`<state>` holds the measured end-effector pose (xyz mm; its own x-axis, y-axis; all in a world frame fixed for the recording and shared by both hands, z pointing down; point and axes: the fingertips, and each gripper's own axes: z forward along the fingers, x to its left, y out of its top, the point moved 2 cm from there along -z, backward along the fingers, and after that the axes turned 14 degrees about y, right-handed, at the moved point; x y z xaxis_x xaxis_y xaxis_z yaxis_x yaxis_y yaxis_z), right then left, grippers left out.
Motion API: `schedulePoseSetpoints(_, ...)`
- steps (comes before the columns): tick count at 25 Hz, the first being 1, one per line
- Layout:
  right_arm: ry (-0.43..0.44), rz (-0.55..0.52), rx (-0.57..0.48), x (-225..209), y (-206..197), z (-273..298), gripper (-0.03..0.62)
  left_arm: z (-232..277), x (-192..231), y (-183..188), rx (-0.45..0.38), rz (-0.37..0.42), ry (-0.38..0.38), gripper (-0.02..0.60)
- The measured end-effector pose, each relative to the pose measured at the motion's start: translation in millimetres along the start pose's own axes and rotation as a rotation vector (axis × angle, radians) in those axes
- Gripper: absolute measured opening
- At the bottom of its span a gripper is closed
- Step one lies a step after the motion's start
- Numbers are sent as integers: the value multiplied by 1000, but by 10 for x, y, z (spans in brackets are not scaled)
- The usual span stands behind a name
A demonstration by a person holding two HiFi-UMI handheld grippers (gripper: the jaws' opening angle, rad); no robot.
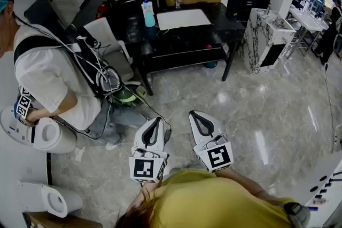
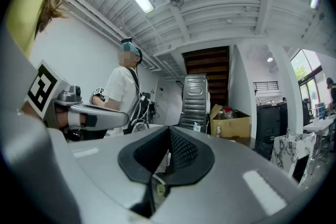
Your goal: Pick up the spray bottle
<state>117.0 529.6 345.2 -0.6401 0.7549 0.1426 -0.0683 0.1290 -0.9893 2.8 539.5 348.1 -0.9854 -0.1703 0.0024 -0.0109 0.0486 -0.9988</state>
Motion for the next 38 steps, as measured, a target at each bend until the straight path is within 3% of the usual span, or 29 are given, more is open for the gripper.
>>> schedulePoseSetpoints(22, 90, -3, 14, -582, -248, 314, 0, 648, -24, -266, 20, -26, 57, 6)
schedulePoseSetpoints(30, 67, 7, 38, -1022, -555, 938, 0, 1402, 268, -491, 26, -24, 19, 36)
schedulePoseSetpoints(38, 54, 13, 66, -1672, -738, 2092, 0, 2590, 871, -544, 52, -25, -28, 121)
